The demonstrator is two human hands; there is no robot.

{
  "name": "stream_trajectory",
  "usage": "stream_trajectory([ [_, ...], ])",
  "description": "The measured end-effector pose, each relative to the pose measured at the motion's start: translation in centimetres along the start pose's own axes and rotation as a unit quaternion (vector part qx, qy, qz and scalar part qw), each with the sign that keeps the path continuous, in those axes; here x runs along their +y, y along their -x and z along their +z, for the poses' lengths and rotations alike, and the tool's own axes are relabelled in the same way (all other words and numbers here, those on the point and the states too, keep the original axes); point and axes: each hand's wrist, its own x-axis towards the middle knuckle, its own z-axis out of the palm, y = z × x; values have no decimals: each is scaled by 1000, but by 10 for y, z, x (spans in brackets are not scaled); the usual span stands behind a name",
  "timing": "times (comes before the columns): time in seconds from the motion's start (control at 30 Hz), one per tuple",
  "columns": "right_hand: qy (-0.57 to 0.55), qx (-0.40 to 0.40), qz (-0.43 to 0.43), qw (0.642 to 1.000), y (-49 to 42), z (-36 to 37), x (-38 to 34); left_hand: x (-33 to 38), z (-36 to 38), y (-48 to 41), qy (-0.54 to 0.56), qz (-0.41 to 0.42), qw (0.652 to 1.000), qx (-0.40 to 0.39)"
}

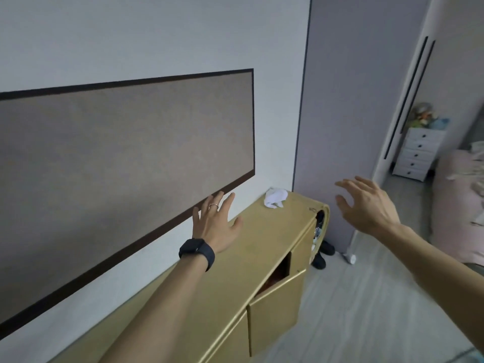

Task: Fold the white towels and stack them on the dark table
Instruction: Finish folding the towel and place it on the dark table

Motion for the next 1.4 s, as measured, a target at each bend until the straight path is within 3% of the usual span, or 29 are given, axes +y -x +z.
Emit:
stream_trajectory([
  [0.37,-8,-58,33,998,-221,160,83,3,139,-263,-4,-5,999,-35],
  [0.63,-30,-144,44,988,-337,282,141,19,242,-389,-2,-39,995,-93],
  [1.13,-91,-331,-103,934,-457,574,191,22,502,-487,37,-245,943,-222],
  [1.4,-85,-324,-183,924,-459,699,172,-8,593,-525,119,-323,925,-162],
])
